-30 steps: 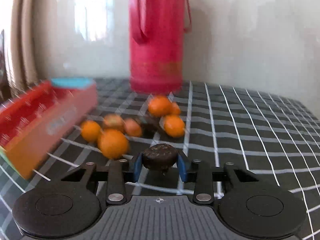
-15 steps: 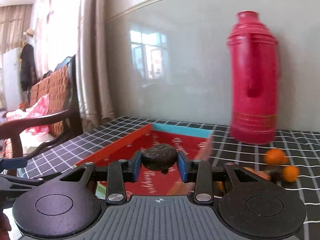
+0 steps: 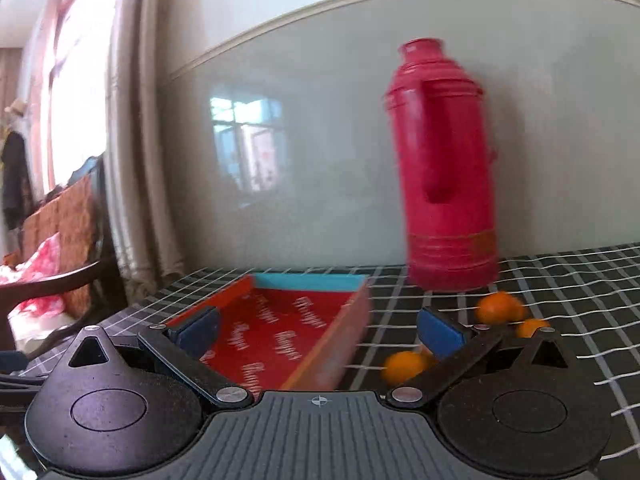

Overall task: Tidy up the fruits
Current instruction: 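Carry the dark brown fruit into the red box and open the right gripper, then reach the left gripper to a small orange and grasp it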

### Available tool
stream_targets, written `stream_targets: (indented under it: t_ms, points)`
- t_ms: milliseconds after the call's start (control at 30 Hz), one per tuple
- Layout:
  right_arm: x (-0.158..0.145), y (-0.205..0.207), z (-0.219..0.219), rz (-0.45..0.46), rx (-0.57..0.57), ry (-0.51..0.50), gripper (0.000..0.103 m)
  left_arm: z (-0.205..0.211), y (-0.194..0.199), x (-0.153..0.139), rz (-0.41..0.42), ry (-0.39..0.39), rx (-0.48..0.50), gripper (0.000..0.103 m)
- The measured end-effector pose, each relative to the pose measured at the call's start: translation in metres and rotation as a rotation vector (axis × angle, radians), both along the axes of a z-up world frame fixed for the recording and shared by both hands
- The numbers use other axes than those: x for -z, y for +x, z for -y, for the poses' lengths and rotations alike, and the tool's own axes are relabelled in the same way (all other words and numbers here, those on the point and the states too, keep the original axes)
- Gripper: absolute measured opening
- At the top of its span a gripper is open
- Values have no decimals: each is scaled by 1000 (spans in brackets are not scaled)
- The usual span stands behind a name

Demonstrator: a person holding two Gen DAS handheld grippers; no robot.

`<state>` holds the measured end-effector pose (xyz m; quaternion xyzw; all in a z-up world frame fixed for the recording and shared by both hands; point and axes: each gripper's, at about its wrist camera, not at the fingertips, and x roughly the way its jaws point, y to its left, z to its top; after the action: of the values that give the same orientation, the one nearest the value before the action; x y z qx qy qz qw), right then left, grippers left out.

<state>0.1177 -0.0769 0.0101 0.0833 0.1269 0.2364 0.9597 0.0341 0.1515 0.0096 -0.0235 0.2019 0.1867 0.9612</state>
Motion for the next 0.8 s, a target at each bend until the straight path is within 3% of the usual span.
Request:
stream_targets:
  t_ms: [267, 433, 800]
  points:
    - [-4, -2, 53, 16, 86, -25, 103, 53, 13, -1, 14, 64, 92, 97]
    - [-4, -1, 88, 3, 160, -54, 103, 86, 23, -3, 48, 20, 180, 97]
    - [3, 1, 145, -55, 240, -91, 103, 166, 48, 7, 57, 46, 298, 97]
